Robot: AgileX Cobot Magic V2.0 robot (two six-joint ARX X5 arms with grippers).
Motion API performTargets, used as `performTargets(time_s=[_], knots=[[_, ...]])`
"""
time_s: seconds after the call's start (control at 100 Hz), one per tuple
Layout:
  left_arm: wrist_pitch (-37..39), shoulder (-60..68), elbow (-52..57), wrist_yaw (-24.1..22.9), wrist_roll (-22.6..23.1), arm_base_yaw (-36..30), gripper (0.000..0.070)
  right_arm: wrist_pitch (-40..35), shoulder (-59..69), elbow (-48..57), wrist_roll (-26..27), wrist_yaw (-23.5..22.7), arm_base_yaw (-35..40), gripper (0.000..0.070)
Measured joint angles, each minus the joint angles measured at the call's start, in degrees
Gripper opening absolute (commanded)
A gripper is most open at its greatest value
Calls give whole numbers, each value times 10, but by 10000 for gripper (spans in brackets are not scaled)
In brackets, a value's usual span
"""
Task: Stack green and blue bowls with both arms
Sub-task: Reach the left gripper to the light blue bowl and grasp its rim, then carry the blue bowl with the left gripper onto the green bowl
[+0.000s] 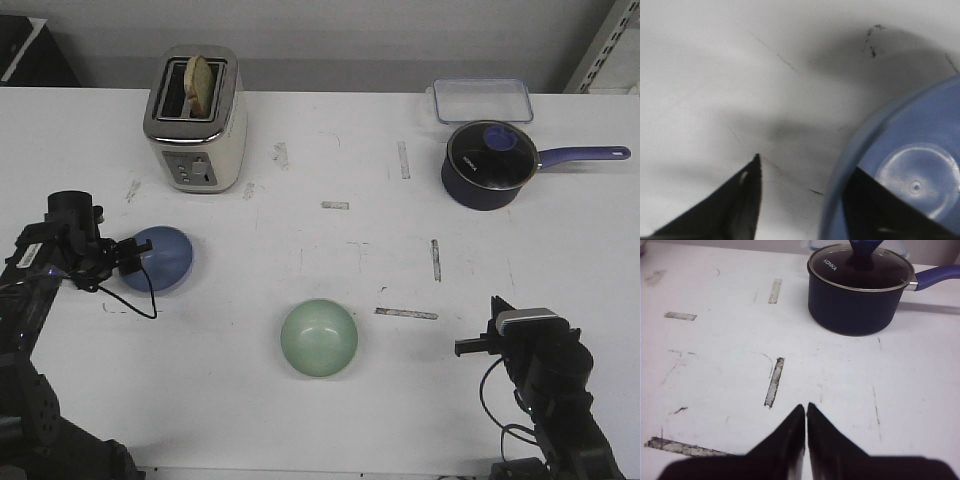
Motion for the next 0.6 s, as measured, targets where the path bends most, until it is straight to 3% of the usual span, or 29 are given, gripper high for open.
performTargets(time_s=[0.03,0.2,0.6], knots=[[0,0,0,0,0,0,0,0,0,0,0,0,0,0],[-10,-3,7,6,0,-1,0,0,0,0,0,0,0,0],[-41,-103,79,85,0,-43,0,0,0,0,0,0,0,0]])
